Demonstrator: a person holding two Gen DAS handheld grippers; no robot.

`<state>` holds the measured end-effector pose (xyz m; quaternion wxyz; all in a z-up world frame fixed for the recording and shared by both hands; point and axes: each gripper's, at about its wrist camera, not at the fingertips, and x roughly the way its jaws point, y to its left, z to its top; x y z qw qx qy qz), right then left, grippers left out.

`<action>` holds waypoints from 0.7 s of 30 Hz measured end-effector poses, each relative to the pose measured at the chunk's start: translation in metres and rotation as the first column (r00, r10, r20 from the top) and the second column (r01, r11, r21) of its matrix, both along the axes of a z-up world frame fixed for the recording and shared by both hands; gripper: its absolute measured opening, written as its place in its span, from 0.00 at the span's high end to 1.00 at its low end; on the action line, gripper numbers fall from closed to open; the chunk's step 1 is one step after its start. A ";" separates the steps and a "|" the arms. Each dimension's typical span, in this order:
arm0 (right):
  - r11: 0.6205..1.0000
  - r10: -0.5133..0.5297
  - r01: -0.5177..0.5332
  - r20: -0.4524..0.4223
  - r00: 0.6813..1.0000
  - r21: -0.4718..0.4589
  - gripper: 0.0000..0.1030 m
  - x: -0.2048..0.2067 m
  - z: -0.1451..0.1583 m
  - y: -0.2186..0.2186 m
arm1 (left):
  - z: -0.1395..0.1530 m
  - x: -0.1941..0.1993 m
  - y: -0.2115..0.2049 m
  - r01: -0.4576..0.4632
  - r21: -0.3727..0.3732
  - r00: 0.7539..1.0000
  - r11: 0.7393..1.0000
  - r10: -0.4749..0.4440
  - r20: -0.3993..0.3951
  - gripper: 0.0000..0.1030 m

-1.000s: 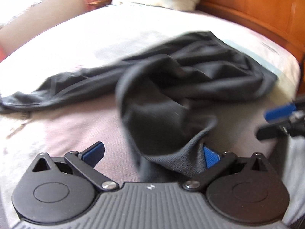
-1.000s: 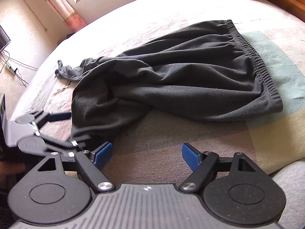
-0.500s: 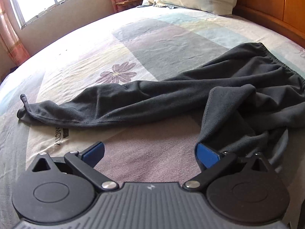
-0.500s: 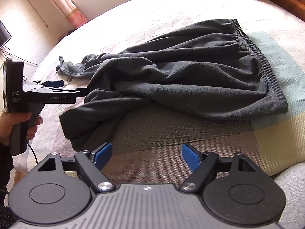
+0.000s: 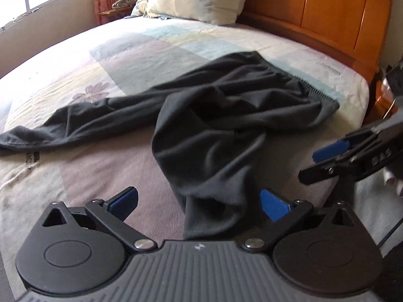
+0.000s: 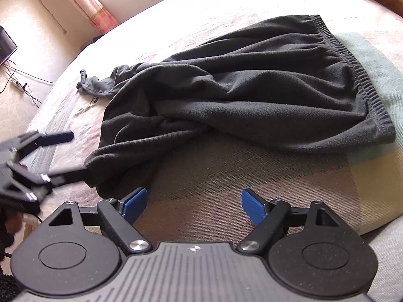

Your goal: Fold clothes

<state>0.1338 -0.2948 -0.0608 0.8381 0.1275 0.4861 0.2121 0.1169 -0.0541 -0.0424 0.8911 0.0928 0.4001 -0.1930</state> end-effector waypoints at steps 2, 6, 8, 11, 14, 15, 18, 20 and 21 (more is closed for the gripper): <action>1.000 0.005 -0.005 -0.001 1.000 0.000 0.17 -0.001 0.000 0.001 | -0.008 0.005 -0.001 -0.044 0.015 0.999 0.999 0.044 0.001 0.01; 1.000 -0.002 0.002 0.002 1.000 -0.005 0.17 -0.003 0.002 -0.001 | -0.024 0.016 -0.002 -0.132 0.044 0.991 0.990 0.132 0.006 0.00; 1.000 -0.015 0.015 -0.001 1.000 -0.007 0.17 -0.003 0.002 -0.003 | -0.032 0.021 -0.002 -0.175 0.058 0.984 0.983 0.175 0.009 0.00; 1.000 -0.022 0.022 -0.009 1.000 -0.013 0.17 -0.002 0.000 -0.003 | -0.019 0.026 0.018 -0.254 -0.012 0.967 0.967 0.254 0.028 0.00; 1.000 -0.011 0.011 -0.008 1.000 -0.022 0.17 -0.001 0.000 0.001 | -0.015 0.033 0.042 -0.317 -0.012 0.948 0.948 0.317 0.038 0.00; 1.000 -0.008 0.008 -0.007 1.000 -0.023 0.17 -0.001 0.000 0.002 | -0.016 0.036 0.050 -0.341 -0.004 0.939 0.940 0.341 0.037 0.00; 1.000 -0.003 0.002 -0.008 1.000 -0.028 0.17 -0.001 0.000 0.006 | -0.024 0.051 0.071 -0.399 0.005 0.917 0.917 0.399 0.015 0.00; 0.999 0.000 0.000 -0.011 1.000 -0.034 0.17 0.000 0.000 0.008 | -0.031 0.061 0.079 -0.413 0.007 0.911 0.911 0.413 0.001 0.00; 0.999 0.000 -0.001 -0.013 1.000 -0.039 0.17 0.000 -0.001 0.009 | -0.034 0.065 0.081 -0.411 0.008 0.911 0.911 0.411 -0.006 0.00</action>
